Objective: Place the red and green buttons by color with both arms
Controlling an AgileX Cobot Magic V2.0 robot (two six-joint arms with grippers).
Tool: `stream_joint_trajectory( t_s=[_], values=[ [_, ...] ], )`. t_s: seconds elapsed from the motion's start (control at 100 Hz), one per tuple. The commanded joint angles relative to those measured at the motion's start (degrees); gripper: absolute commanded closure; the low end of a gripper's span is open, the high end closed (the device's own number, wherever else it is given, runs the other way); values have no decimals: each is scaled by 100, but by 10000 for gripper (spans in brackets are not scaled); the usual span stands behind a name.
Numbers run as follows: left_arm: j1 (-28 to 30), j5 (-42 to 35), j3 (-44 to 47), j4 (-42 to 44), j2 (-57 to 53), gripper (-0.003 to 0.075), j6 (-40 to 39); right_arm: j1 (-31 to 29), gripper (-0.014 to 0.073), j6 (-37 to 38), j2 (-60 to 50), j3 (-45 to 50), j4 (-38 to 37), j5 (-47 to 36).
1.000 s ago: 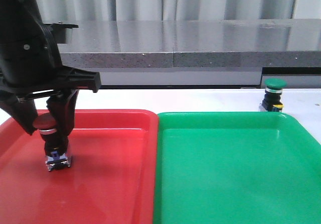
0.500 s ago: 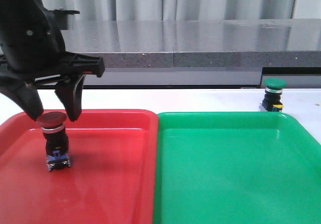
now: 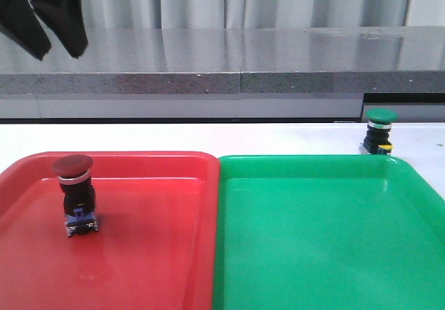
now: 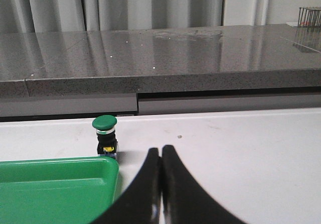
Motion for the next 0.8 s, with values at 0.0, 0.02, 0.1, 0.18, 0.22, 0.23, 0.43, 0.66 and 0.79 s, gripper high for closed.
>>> stream_joint_trajectory(
  t_s=[0.0,0.02,0.1,0.18,0.22,0.23,0.43,0.66,0.79],
  values=[
    [-50,-318,-173,181,-522,601,-76,13,651,-46,-108,-105,-5,-432],
    [-50,-328,-173,193,-592,625,-76,13,651,-46,-108,-105,-5,-432],
    [-50,-375,-173,279,-869,710,-76,13,651,-46,-108,-105,-5,-432],
    [-50,-449,-152,388,-1116,741,-76,13,651,-46,-108,-105,-5,-432],
    [-50,-509,-111,435,-1248,741,-76,13,651,-46,-108,-105,-5,-432],
    [-50,-532,-112,449,-1270,741,-76,13,651,-46,-108,-105,-5,-432],
    [-50,-972,280,556,-1944,741,-76,13,651,-46,-108,-105,-5,-432],
    [-50,-1695,1116,556,-2728,741,-66,13,651,-46,-108,-105,-5,-432],
    [-50,-2090,1573,545,-3130,741,-66,13,651,-46,-108,-105,-5,-432]
  ],
)
